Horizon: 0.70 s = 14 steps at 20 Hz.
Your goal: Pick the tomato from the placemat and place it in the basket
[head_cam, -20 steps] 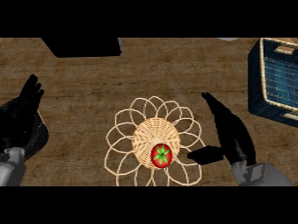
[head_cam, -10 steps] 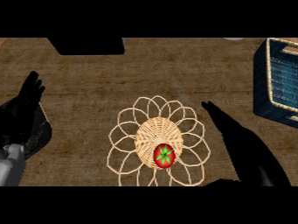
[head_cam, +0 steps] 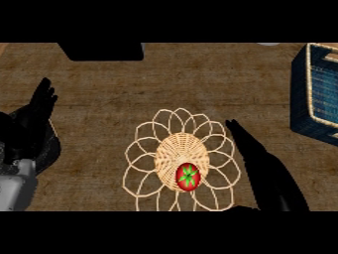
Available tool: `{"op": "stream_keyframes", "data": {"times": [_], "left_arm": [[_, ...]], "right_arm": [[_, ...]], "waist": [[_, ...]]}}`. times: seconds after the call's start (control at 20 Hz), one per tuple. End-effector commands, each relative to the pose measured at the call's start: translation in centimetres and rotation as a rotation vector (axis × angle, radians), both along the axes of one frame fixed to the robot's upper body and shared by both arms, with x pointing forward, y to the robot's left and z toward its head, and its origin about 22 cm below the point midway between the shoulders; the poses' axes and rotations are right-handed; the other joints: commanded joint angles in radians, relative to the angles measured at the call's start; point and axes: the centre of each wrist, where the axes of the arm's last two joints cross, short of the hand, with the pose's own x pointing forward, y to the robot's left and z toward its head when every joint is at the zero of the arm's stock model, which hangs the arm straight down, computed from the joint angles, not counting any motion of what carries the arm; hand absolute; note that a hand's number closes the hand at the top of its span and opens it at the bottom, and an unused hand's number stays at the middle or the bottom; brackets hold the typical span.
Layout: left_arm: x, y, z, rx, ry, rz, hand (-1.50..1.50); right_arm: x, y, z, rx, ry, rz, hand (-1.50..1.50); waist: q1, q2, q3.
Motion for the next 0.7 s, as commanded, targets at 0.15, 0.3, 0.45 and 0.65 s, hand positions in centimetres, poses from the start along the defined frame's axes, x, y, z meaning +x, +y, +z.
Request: {"op": "stream_keyframes", "data": {"times": [0.15,0.3,0.45,0.65], "left_arm": [[-0.3,-0.6,-0.9,-0.001,0.012,0.007,0.00],[0.2,0.3,-0.1,-0.001,-0.001,-0.011,0.00],[0.4,1.6,0.7,-0.013,-0.016,0.014,0.00],[-0.2,1.9,1.6,0.006,0.004,-0.010,0.00]], "right_arm": [[0.3,2.9,-3.6,0.028,0.007,-0.050,-1.50],[-0.3,3.3,-4.6,0.020,-0.025,-0.045,-1.50],[-0.2,3.2,-5.8,0.016,-0.045,-0.052,-1.50],[1.2,2.8,-6.4,-0.010,-0.066,-0.061,-1.50]], "waist": [[0.006,0.001,0.001],[0.004,0.001,0.000],[0.004,0.001,0.000],[0.005,0.001,0.001]]}}
